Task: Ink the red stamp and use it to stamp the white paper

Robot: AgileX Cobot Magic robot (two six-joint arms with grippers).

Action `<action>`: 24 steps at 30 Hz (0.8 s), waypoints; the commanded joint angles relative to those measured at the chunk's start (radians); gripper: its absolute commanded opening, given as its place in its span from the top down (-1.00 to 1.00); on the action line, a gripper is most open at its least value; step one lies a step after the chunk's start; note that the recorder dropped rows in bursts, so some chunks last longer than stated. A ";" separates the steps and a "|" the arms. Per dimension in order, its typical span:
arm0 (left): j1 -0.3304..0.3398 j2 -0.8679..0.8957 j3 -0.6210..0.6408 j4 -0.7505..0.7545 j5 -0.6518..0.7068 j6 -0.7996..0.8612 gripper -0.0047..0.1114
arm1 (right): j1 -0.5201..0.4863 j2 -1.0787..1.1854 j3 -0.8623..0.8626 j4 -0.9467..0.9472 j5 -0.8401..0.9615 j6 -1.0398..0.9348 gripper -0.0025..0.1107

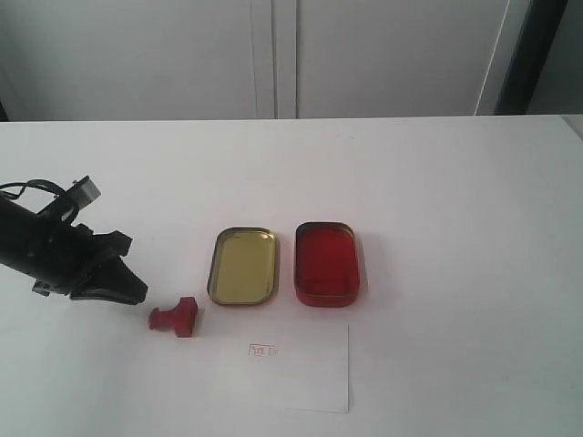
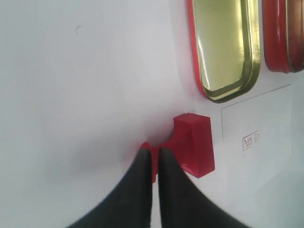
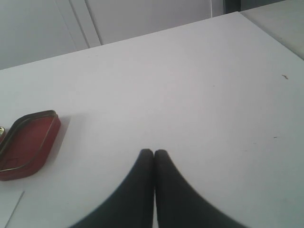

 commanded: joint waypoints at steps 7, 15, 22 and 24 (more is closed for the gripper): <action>0.003 -0.017 0.006 0.001 0.017 0.033 0.92 | 0.004 -0.005 0.001 -0.007 -0.013 0.002 0.96; -0.003 -0.047 0.006 0.010 0.016 -0.015 0.92 | 0.004 -0.005 0.001 -0.007 -0.013 0.002 0.96; -0.042 -0.144 0.006 0.253 -0.071 -0.225 0.92 | 0.004 -0.005 0.001 -0.007 -0.011 0.002 0.96; -0.057 -0.171 0.006 0.336 -0.088 -0.296 0.92 | 0.004 -0.005 0.001 -0.007 -0.011 0.002 0.96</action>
